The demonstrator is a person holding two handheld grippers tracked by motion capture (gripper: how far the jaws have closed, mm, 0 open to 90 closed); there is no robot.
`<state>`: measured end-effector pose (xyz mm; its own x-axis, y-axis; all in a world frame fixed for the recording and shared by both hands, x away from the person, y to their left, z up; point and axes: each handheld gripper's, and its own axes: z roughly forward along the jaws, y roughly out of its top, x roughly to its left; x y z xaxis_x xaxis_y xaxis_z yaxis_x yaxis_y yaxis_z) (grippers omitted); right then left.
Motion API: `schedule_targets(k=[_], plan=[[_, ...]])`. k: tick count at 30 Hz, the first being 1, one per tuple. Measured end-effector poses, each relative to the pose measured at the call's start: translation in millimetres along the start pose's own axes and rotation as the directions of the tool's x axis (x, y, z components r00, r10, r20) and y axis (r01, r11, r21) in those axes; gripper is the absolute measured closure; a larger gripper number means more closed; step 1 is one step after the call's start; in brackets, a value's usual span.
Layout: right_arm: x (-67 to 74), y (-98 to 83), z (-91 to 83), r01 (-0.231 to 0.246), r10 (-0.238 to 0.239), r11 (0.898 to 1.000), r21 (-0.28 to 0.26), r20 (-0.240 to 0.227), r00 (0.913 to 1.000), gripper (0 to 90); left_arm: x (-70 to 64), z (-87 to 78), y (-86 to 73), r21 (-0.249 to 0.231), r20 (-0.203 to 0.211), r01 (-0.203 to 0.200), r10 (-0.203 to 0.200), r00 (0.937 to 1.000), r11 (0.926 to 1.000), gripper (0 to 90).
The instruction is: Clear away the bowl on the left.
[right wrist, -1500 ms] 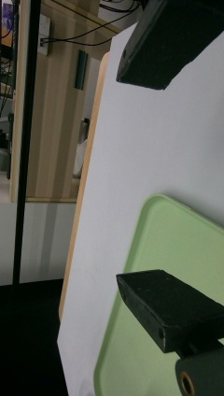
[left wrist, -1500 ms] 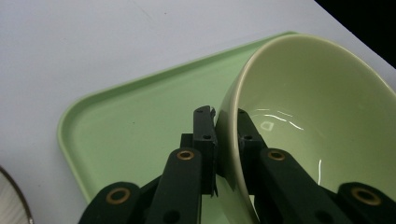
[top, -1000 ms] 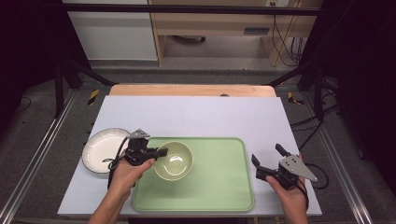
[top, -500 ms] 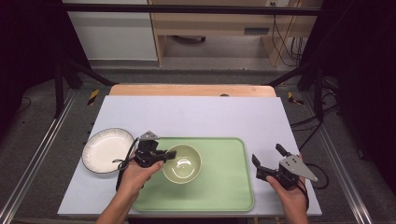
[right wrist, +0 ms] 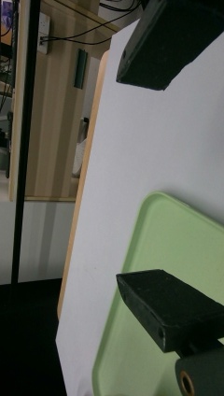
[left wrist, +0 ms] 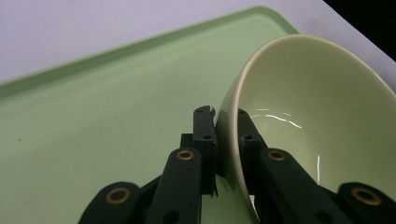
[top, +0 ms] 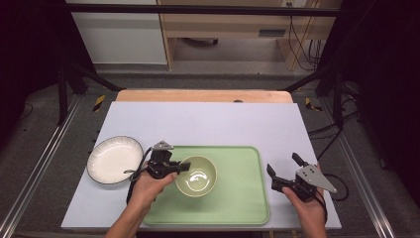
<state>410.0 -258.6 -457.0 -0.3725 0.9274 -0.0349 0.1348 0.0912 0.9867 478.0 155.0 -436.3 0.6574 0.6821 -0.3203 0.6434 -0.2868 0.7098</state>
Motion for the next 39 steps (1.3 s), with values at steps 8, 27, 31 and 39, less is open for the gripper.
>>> schedule_targets(k=[8, 27, 31, 39], plan=[[-2.5, -0.2, -0.8, -0.001, 0.001, 1.0, -0.003, 0.004, 1.0, 5.5, 2.1, 4.2, 0.4, 0.007, -0.005, 0.007, -0.007, 1.0, 0.9999, 82.4], [-1.2, 0.4, -0.8, 0.001, -0.001, 1.0, -0.004, 0.004, 1.0, 5.5, 5.6, 5.0, 0.7, 0.009, -0.002, 0.021, -0.021, 0.9998, 0.9997, 82.4], [-1.5, 0.2, -0.8, 0.002, -0.002, 1.0, -0.001, 0.004, 1.0, 5.6, 5.1, 6.2, 0.1, 0.002, -0.006, 0.024, -0.024, 0.9997, 0.9997, 82.4], [-1.4, 0.0, -0.5, 0.008, -0.008, 1.0, 0.001, 0.001, 1.0, 5.6, 5.5, 9.2, -1.5, 0.017, -0.009, 0.017, -0.017, 0.9998, 0.9997, 82.3]])
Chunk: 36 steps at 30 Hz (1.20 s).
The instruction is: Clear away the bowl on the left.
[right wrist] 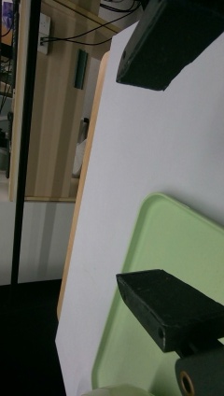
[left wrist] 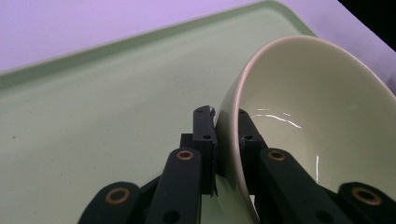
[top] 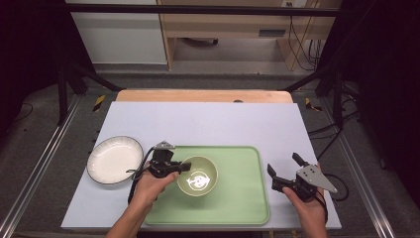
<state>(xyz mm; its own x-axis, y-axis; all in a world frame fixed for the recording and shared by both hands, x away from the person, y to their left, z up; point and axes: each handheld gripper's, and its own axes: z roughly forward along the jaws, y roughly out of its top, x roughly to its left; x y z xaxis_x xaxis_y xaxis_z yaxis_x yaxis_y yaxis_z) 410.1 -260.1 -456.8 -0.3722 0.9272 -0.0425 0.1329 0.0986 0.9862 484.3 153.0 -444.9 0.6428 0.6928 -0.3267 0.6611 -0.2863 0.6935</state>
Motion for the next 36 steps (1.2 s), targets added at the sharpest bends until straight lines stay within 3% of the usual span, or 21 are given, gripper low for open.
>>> schedule_targets(k=[16, 23, 36], plan=[[0.3, 1.3, -1.3, -0.008, 0.008, 1.0, -0.012, -0.004, 1.0, 5.2, 0.7, 1.6, -1.2, 0.025, -0.004, -0.005, 0.005, 1.0, 0.9997, 82.1], [-0.2, 1.2, -1.2, -0.001, 0.001, 1.0, -0.01, -0.004, 1.0, 5.1, 1.9, 5.5, -3.9, 0.024, 0.0, 0.019, -0.019, 0.9998, 0.9995, 81.9], [-0.1, 0.6, 0.1, -0.002, 0.002, 1.0, -0.008, -0.008, 1.0, 5.1, 2.5, 7.5, -4.1, 0.03, -0.016, 0.02, -0.019, 0.9997, 0.9994, 82.0]])
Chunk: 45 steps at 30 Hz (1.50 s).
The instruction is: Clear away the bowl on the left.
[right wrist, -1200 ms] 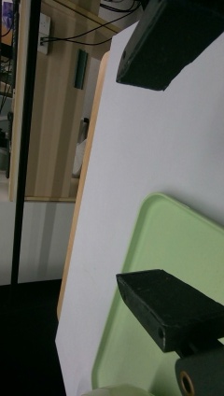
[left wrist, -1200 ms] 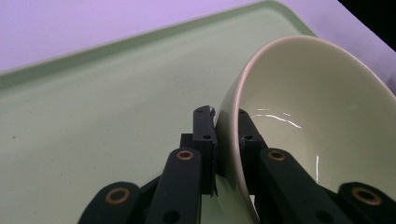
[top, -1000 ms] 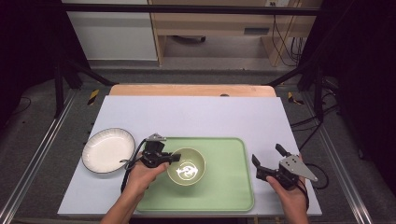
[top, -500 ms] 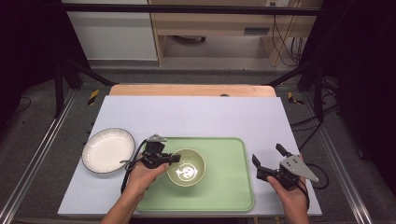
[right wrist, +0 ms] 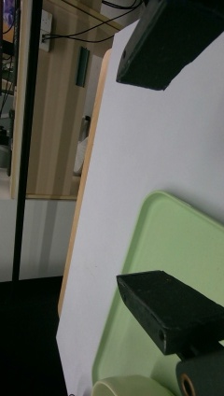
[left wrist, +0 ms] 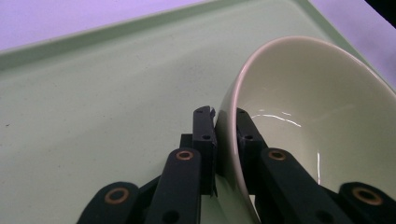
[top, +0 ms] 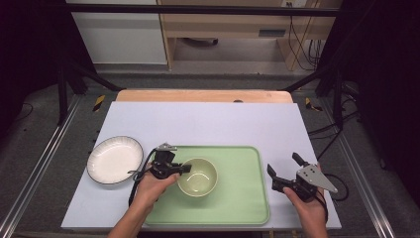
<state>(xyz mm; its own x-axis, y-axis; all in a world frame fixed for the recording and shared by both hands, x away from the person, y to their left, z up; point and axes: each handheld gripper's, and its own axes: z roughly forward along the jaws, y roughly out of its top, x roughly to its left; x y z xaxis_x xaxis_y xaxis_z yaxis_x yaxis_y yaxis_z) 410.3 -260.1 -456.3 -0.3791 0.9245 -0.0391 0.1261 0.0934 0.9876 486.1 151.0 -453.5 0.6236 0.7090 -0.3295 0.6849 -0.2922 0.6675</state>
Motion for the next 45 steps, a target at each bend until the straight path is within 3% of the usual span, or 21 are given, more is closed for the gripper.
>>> schedule_targets(k=[2, 4, 8, 9, 13, 16, 17, 19, 20, 21, 22, 23, 24, 25, 26, 29, 31, 34, 36, 39, 45], plan=[[0.1, 0.0, 0.0, -0.001, 0.001, 1.0, 0.001, 0.001, 1.0, 5.1, -0.9, 0.8, 0.0, -0.004, -0.01, -0.011, 0.011, 0.9999, 0.9999, 81.2], [1.0, 0.4, -0.1, -0.001, 0.001, 1.0, -0.001, 0.0, 1.0, 5.1, -3.0, -3.4, 0.4, -0.044, -0.037, -0.04, 0.038, 0.9986, 0.9982, 80.5], [1.5, 0.4, -0.2, 0.003, -0.003, 1.0, 0.001, -0.002, 1.0, 5.0, -4.5, -11.0, 2.1, -0.077, -0.093, -0.088, 0.081, 0.9924, 0.9931, 62.8], [1.1, 0.8, -0.6, 0.003, -0.003, 1.0, -0.001, -0.001, 1.0, 5.0, -5.5, -17.2, 2.1, -0.098, -0.109, -0.129, 0.118, 0.987, 0.9868, 58.6], [-0.7, 0.2, -0.6, -0.001, 0.001, 1.0, 0.001, 0.004, 1.0, 4.9, -1.2, -30.2, 2.3, -0.153, -0.104, -0.139, 0.124, 0.9869, 0.9783, 39.0], [-1.3, 0.7, -1.0, 0.001, -0.001, 1.0, -0.006, 0.003, 1.0, 4.9, 4.5, -40.9, 0.8, -0.188, -0.084, -0.138, 0.124, 0.9887, 0.9724, 31.3], [-1.2, 0.9, -1.6, -0.001, 0.001, 1.0, -0.004, 0.003, 1.0, 4.9, 8.5, -49.7, -0.8, -0.222, -0.076, -0.161, 0.148, 0.9861, 0.9617, 29.6], [-1.3, 1.0, -2.0, -0.002, 0.002, 1.0, -0.004, 0.003, 1.0, 4.8, 10.3, -54.2, -1.2, -0.238, -0.07, -0.17, 0.158, 0.985, 0.9563, 26.3], [-1.2, 1.2, -2.2, -0.004, 0.004, 1.0, -0.004, 0.006, 1.0, 4.8, 13.3, -62.5, -1.7, -0.278, -0.051, -0.175, 0.167, 0.9846, 0.9446, 24.7], [-1.3, 1.3, -2.3, -0.005, 0.005, 1.0, -0.008, 0.007, 1.0, 4.8, 13.3, -62.5, -1.7, -0.278, -0.051, -0.175, 0.167, 0.9846, 0.9446, 22.8], [-1.3, 1.3, -2.3, -0.005, 0.005, 1.0, -0.008, 0.007, 1.0, 4.8, 14.8, -66.6, -2.0, -0.294, -0.04, -0.18, 0.176, 0.9835, 0.9386, 22.8], [-1.4, 1.3, -2.7, -0.006, 0.006, 1.0, -0.011, 0.007, 1.0, 4.8, 16.7, -74.1, -3.5, -0.331, -0.059, -0.196, 0.187, 0.9806, 0.923, 19.3], [-1.3, 1.2, -2.4, -0.009, 0.009, 1.0, -0.01, 0.007, 0.9999, 4.8, 17.7, -77.8, -4.3, -0.343, -0.064, -0.2, 0.19, 0.9797, 0.9176, 17.3], [-1.1, 1.1, -2.2, -0.009, 0.009, 1.0, -0.006, 0.007, 0.9999, 4.8, 17.7, -77.8, -4.3, -0.343, -0.064, -0.2, 0.19, 0.9797, 0.9176, 16.0], [-1.0, 1.0, -2.0, -0.008, 0.008, 1.0, -0.004, 0.004, 1.0, 4.7, 20.7, -84.0, -7.4, -0.364, -0.058, -0.201, 0.193, 0.9795, 0.9095, 14.0], [-0.3, 1.3, -1.8, -0.006, 0.006, 1.0, -0.009, 0.001, 1.0, 4.7, 24.5, -89.6, -11.7, -0.368, -0.07, -0.198, 0.185, 0.9802, 0.9084, 11.2], [0.0, 1.8, -2.1, -0.013, 0.013, 1.0, -0.013, -0.001, 0.9999, 4.7, 32.6, -97.7, -18.9, -0.393, -0.088, -0.18, 0.158, 0.9835, 0.9019, 11.2], [-0.4, 2.0, -2.3, -0.011, 0.011, 1.0, -0.015, 0.0, 0.9999, 4.6, 37.9, -102.3, -23.2, -0.401, -0.111, -0.192, 0.161, 0.9808, 0.8956, 10.9], [-1.5, 1.5, -2.7, -0.009, 0.009, 1.0, -0.014, 0.002, 1.0, 4.6, 42.9, -107.0, -27.5, -0.414, -0.131, -0.208, 0.168, 0.9771, 0.8863, 10.9], [-1.8, 1.6, -3.0, -0.012, 0.012, 1.0, -0.016, 0.004, 0.9999, 4.6, 47.9, -115.0, -34.7, -0.449, -0.174, -0.242, 0.181, 0.9679, 0.86, 10.9], [-1.7, 1.5, -3.0, -0.01, 0.01, 1.0, -0.013, 0.005, 0.9999, 4.5, 59.5, -123.1, -44.7, -0.473, -0.184, -0.229, 0.159, 0.97, 0.8508, 9.7]])
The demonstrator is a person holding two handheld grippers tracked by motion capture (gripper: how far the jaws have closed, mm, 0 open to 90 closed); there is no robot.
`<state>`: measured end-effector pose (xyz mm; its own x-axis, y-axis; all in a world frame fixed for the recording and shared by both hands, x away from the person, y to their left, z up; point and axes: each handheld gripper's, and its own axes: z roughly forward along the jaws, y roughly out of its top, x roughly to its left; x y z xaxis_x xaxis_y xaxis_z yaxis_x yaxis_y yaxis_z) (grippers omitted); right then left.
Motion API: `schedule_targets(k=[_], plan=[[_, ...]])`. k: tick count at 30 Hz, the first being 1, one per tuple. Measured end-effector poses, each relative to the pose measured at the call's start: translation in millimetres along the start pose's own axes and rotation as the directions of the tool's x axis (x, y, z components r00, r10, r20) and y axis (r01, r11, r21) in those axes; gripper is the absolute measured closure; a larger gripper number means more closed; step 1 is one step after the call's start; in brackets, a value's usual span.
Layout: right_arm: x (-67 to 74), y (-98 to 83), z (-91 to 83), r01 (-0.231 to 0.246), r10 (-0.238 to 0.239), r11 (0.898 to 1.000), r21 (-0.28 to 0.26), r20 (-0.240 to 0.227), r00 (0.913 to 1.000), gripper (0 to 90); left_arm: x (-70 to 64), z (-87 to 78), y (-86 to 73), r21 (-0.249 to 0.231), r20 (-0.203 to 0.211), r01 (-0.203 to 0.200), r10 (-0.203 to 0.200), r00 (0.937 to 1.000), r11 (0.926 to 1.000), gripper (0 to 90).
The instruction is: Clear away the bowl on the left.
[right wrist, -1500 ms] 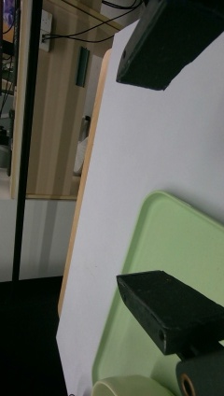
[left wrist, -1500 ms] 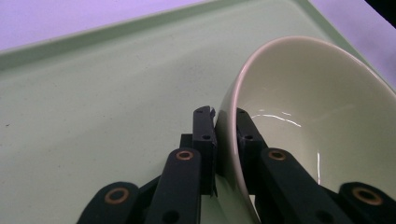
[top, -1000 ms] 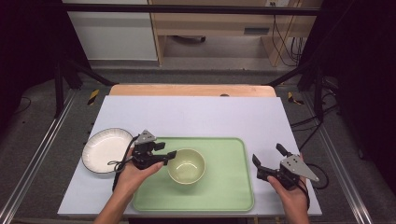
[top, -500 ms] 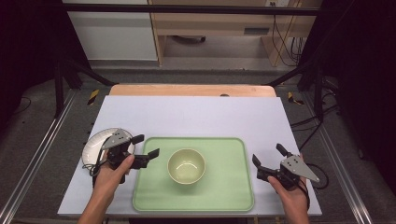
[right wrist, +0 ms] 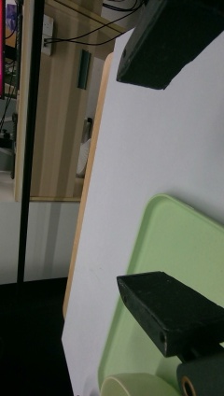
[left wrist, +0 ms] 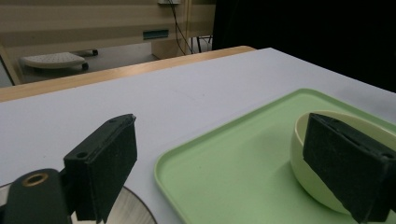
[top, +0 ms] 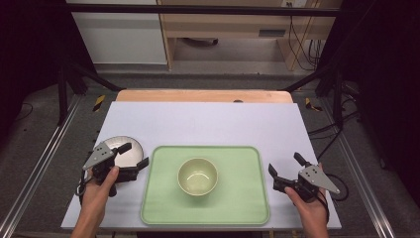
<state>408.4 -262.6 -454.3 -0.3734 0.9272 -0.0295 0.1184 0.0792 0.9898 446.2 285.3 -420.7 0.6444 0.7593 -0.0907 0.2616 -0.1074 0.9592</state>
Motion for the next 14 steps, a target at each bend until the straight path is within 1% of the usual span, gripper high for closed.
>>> schedule_targets(k=[3, 4, 5, 7, 8, 10, 11, 12, 13, 14], plan=[[-0.2, 0.0, -0.1, 0.0, 0.0, 1.0, -0.001, 0.001, 1.0, 4.5, 4.0, -3.2, -3.5, -0.004, -0.01, 0.005, -0.005, 0.9999, 1.0, 9.4], [-0.6, -0.2, 0.1, 0.002, -0.002, 1.0, -0.003, 0.001, 1.0, 4.5, 6.8, -6.9, -8.3, -0.009, -0.03, 0.012, -0.012, 0.9995, 0.9999, 9.2], [-0.6, -0.2, 0.1, 0.002, -0.002, 1.0, -0.003, 0.001, 1.0, 4.5, 6.8, -6.9, -8.3, -0.009, -0.03, 0.012, -0.012, 0.9995, 0.9999, 9.0], [-0.9, -0.4, 0.2, -0.003, 0.003, 1.0, -0.001, 0.004, 1.0, 4.5, 8.9, -12.8, -20.1, -0.008, -0.056, 0.027, -0.028, 0.998, 0.9996, 8.8], [-0.9, -0.4, 0.2, -0.003, 0.003, 1.0, -0.001, 0.004, 1.0, 4.5, 8.9, -12.8, -20.1, -0.008, -0.056, 0.027, -0.028, 0.998, 0.9996, 8.8], [-0.8, 0.0, -0.2, -0.005, 0.005, 1.0, -0.002, 0.003, 1.0, 4.5, 11.2, -17.6, -28.2, -0.002, -0.072, 0.027, -0.027, 0.9971, 0.9996, 8.8], [-1.1, 0.0, -0.2, -0.004, 0.004, 1.0, -0.003, 0.003, 1.0, 4.5, 12.3, -19.4, -29.7, -0.003, -0.079, 0.029, -0.029, 0.9965, 0.9996, 8.8], [-1.5, -0.2, 0.1, -0.002, 0.002, 1.0, -0.002, 0.003, 1.0, 4.5, 15.5, -23.6, -30.5, -0.016, -0.096, 0.033, -0.034, 0.9948, 0.9993, 8.8], [-1.5, -0.2, 0.1, -0.002, 0.002, 1.0, -0.002, 0.003, 1.0, 4.5, 15.5, -23.6, -30.5, -0.016, -0.096, 0.033, -0.034, 0.9948, 0.9993, 8.8], [-2.2, 0.3, -0.3, -0.002, 0.002, 1.0, -0.006, 0.005, 1.0, 4.5, 17.8, -26.0, -29.8, -0.029, -0.109, 0.033, -0.036, 0.9934, 0.999, 8.7]])
